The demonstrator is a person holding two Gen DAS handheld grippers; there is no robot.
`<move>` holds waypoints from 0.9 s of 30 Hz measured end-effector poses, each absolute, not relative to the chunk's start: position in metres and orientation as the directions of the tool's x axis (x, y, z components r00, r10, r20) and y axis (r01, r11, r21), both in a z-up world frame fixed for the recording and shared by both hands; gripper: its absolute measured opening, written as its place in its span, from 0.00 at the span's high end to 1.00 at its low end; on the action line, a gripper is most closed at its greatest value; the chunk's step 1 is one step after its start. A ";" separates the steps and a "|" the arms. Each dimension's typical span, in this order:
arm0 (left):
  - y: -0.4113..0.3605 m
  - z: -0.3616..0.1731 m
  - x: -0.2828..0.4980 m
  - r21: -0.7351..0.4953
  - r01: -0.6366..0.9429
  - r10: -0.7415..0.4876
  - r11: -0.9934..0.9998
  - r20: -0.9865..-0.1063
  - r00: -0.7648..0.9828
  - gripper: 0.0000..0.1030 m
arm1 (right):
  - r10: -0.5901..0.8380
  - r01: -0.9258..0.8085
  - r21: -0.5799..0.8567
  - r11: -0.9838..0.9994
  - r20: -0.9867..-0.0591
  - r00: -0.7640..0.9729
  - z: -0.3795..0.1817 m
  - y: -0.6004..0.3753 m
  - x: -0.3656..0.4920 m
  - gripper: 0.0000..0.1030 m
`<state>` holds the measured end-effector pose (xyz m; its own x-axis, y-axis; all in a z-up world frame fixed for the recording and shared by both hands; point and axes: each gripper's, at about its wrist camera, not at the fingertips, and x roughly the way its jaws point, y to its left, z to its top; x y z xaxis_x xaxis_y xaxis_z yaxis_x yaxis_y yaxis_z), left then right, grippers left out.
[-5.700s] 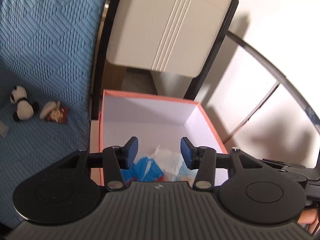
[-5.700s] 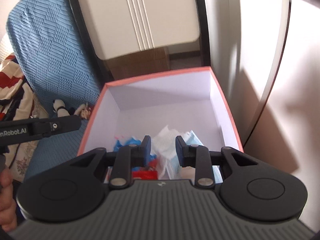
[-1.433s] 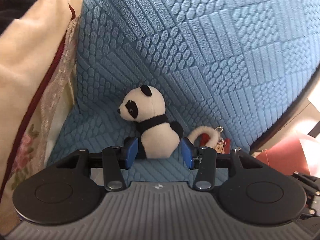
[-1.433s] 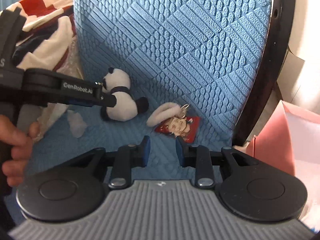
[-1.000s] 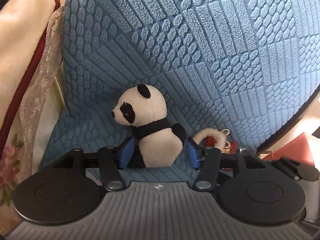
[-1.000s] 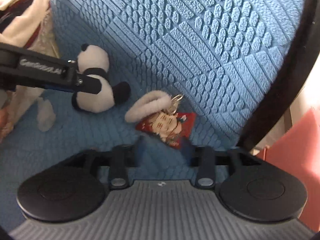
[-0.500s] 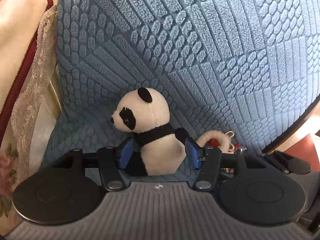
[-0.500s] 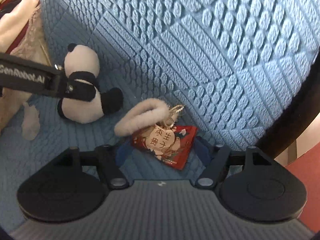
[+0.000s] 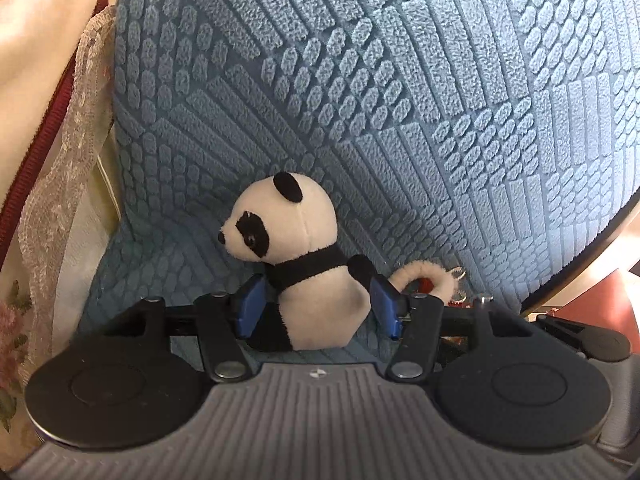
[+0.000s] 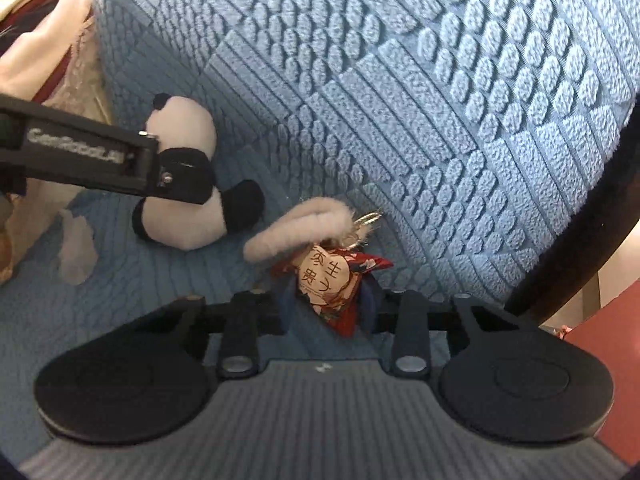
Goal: Organize soft objects
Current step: 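Close the left gripper on the panda plush while right closes on the red packet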
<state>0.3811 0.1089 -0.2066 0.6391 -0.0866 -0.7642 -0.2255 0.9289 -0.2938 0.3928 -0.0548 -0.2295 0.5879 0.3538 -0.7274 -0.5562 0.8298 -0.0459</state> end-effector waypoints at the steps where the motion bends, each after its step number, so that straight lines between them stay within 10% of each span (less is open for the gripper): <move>1: 0.109 -0.206 0.378 -0.294 -0.225 -0.086 0.929 -0.763 0.640 0.39 | 0.357 -0.559 -0.044 0.828 -0.727 0.586 -0.228 -0.053 0.390 0.66; 27: 0.096 -0.217 0.360 -0.347 -0.275 -0.087 0.897 -0.747 0.659 0.47 | 0.369 -0.524 0.031 0.851 -0.745 0.556 -0.177 -0.070 0.345 0.68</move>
